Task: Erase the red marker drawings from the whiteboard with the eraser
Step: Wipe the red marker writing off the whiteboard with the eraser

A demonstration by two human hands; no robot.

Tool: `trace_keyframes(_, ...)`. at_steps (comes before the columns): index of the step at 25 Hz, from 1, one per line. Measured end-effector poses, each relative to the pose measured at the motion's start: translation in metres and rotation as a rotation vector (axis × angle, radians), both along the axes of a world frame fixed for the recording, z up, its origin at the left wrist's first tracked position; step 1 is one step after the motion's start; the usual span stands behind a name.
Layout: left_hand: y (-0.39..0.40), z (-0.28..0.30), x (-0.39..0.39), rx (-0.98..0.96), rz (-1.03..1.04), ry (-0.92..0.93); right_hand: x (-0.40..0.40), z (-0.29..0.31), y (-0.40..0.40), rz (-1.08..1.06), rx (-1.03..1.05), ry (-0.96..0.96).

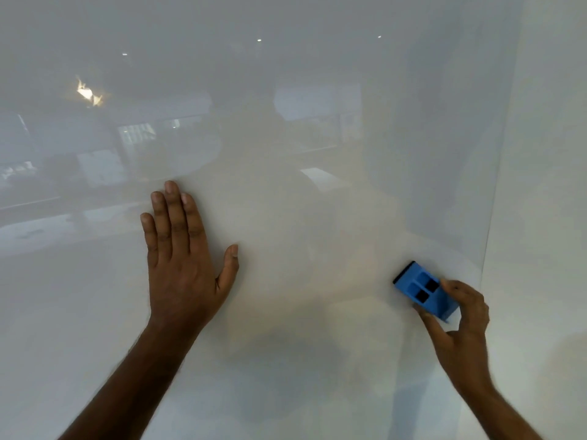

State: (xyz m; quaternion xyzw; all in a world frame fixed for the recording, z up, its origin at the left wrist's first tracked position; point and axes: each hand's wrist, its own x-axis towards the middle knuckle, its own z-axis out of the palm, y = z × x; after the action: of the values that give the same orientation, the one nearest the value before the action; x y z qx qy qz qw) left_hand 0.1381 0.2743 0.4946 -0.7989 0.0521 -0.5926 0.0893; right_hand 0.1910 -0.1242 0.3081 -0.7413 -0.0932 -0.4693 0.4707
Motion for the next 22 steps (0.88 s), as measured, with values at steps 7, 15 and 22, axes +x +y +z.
trace_keyframes(7,0.001,-0.001,0.003,0.015,0.024,-0.008,-0.014,-0.041,0.075,0.027,-0.025,-0.100)
trace_keyframes(15,0.039,0.003,-0.012,0.188,-0.116,0.073,-0.004,-0.009,0.010,-0.009,0.318,0.066)
trace_keyframes(22,0.117,-0.031,-0.034,0.293,-0.004,0.033,-0.012,0.001,0.069,0.030,0.626,0.079)
